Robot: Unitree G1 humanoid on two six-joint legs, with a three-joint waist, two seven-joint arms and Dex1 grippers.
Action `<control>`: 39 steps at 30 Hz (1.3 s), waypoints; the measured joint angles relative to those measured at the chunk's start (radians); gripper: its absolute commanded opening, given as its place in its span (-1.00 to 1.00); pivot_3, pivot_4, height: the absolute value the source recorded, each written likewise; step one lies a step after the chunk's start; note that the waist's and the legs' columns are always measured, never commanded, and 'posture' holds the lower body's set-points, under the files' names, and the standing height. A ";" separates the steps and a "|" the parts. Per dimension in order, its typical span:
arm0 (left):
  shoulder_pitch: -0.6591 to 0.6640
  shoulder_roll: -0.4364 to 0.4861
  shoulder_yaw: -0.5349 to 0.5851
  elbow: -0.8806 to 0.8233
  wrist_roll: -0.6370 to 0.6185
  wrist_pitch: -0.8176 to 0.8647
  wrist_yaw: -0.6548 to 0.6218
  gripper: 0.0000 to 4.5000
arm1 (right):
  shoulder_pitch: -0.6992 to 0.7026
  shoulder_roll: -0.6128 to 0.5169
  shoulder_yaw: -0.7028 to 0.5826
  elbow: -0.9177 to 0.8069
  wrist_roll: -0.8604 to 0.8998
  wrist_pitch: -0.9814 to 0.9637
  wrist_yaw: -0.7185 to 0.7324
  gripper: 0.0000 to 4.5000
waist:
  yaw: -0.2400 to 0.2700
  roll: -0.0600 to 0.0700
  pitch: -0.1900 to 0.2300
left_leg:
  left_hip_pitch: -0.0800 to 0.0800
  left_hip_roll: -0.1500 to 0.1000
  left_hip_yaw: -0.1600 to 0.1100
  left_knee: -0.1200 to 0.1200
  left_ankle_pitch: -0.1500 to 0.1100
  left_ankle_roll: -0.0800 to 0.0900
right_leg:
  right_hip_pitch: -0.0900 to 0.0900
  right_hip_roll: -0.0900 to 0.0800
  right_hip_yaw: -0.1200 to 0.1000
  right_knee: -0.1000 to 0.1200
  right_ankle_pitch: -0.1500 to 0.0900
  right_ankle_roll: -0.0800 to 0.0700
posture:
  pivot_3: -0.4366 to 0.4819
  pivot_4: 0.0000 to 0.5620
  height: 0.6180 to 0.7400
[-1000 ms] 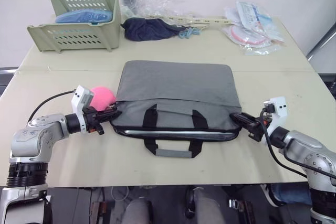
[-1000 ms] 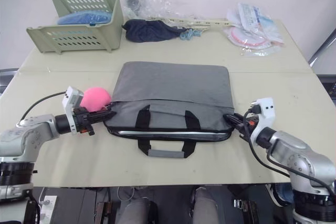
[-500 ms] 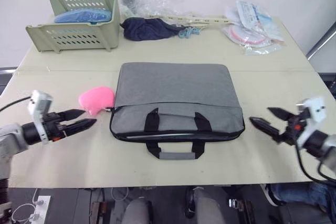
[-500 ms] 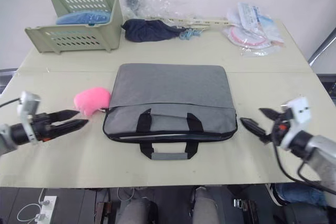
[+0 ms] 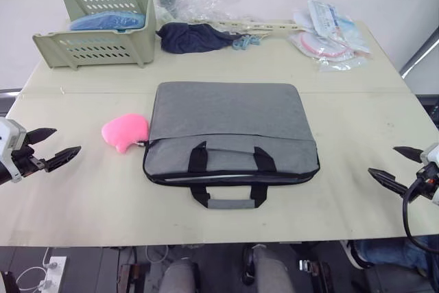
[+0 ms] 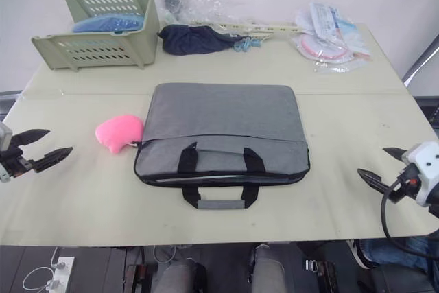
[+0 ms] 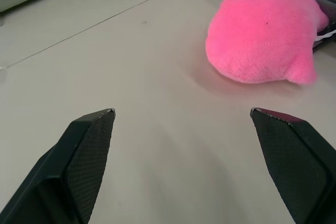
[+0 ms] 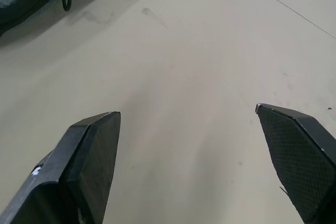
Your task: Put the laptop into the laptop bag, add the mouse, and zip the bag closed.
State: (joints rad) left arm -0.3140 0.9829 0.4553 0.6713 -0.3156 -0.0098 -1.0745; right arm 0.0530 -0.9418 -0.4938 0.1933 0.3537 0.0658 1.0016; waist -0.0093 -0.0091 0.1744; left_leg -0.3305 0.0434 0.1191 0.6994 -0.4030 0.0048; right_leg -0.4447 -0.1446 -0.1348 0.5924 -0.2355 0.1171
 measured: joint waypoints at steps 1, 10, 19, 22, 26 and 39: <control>-0.004 0.000 -0.001 0.007 0.000 -0.003 -0.001 0.97 | -0.009 0.000 0.000 0.003 0.000 -0.002 0.000 1.00 | -0.001 0.000 0.000 | 0.000 0.000 0.000 0.000 0.000 0.000 | 0.000 0.000 0.000 0.000 0.000 0.000 | -0.05 -0.47 1.00; -0.009 0.000 -0.003 0.013 -0.011 0.004 -0.030 0.97 | -0.044 0.000 0.000 0.004 0.003 0.006 0.005 1.00 | -0.012 0.000 0.000 | 0.000 0.000 0.000 0.000 0.000 0.000 | 0.000 0.000 0.000 0.000 0.000 0.000 | -0.05 -0.47 1.00; -0.016 0.000 -0.001 0.002 -0.039 0.055 -0.037 1.00 | -0.164 0.016 0.039 -0.094 0.090 0.149 0.008 -0.72 | -0.022 0.000 0.000 | 0.001 0.001 0.000 0.001 0.000 0.000 | 0.000 0.000 0.000 0.001 0.000 0.000 | -0.05 -0.47 1.00; -0.025 0.001 -0.001 -0.001 -0.045 0.068 -0.042 1.00 | -0.282 0.061 0.130 -0.197 0.128 0.240 -0.017 -0.98 | -0.028 0.000 0.000 | 0.001 0.002 0.001 0.001 0.000 0.000 | 0.000 0.001 0.001 0.002 0.000 0.000 | -0.05 -0.47 1.00; -0.035 0.002 -0.001 -0.004 -0.051 0.081 -0.042 1.00 | -0.440 0.165 0.289 -0.276 0.146 0.337 -0.049 -0.98 | -0.024 0.000 0.000 | 0.001 0.002 0.001 0.000 0.000 0.000 | -0.001 0.002 0.000 0.002 0.000 -0.001 | -0.05 -0.47 1.00; 0.032 0.001 0.015 -0.146 -0.098 0.188 -0.037 1.00 | -0.650 0.531 0.614 -0.072 0.033 0.274 -0.074 -0.98 | -0.029 0.000 0.000 | -0.002 0.002 0.000 0.001 0.000 0.000 | -0.002 0.002 -0.004 0.001 0.000 -0.001 | -0.05 -0.47 1.00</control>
State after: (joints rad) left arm -0.2824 0.9839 0.4708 0.5253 -0.4134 0.1786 -1.1110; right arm -0.5970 -0.4113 0.1207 0.1214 0.3862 0.3394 0.9273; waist -0.0379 -0.0087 0.1747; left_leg -0.3325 0.0454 0.1191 0.7006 -0.4031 0.0044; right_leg -0.4470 -0.1428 -0.1386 0.5937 -0.2355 0.1166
